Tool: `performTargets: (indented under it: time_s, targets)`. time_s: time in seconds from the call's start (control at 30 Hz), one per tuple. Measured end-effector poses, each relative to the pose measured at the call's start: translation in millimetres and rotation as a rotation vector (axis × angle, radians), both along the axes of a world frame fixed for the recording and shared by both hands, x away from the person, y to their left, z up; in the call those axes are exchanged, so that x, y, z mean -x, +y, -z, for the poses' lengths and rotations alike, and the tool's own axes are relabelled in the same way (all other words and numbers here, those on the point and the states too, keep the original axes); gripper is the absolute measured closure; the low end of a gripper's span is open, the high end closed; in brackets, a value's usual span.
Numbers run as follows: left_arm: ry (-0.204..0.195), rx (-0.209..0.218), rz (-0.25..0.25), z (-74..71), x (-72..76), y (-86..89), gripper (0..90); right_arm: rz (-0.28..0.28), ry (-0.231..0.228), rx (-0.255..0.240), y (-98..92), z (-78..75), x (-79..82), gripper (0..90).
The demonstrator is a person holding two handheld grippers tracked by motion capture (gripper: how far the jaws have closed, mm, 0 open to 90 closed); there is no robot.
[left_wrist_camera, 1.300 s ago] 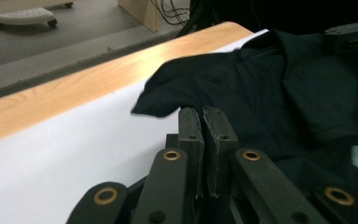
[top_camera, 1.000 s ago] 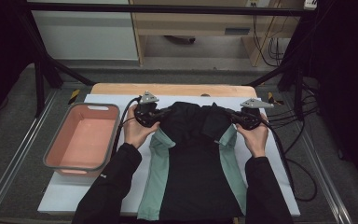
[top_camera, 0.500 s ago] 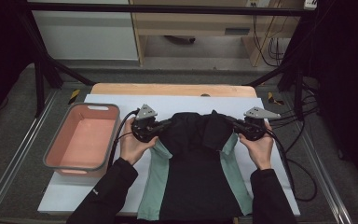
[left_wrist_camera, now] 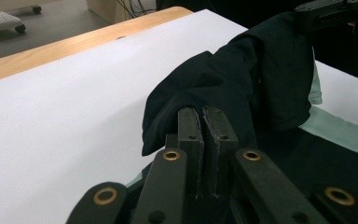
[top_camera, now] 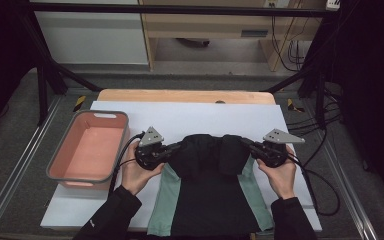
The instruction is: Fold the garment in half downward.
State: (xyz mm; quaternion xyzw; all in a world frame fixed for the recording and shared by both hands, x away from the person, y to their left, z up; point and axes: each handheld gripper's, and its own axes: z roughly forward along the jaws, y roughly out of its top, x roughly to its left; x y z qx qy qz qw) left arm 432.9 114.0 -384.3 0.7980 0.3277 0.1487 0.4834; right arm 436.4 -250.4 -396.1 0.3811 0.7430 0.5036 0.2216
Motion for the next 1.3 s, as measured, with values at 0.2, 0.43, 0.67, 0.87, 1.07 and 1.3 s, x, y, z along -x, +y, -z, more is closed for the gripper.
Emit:
performTargets:
  time_s: [0.2,0.43,0.67,0.87,1.07,1.3]
  targets:
    - [0.001,-0.014,0.014,4.3,12.9,1.8,85.6,-0.009,0.004,-0.002,0.8,5.1,13.1,87.7]
    - [0.020,-0.032,0.029,14.4,29.2,4.5,85.5,-0.030,0.029,-0.006,3.6,14.3,32.3,87.6]
    - [0.043,-0.048,0.047,25.5,44.8,6.6,85.3,-0.042,0.064,-0.034,3.8,24.7,46.6,87.5]
    - [0.058,-0.059,0.058,33.9,57.5,9.2,85.1,-0.066,0.093,-0.040,4.2,30.3,60.6,87.4]
    - [0.075,-0.064,0.077,46.1,68.0,14.1,84.6,-0.074,0.149,-0.048,0.1,40.5,74.5,87.2]
    - [0.080,-0.083,0.093,52.9,75.9,16.7,84.7,-0.080,0.201,-0.046,-4.4,51.4,84.2,87.1]
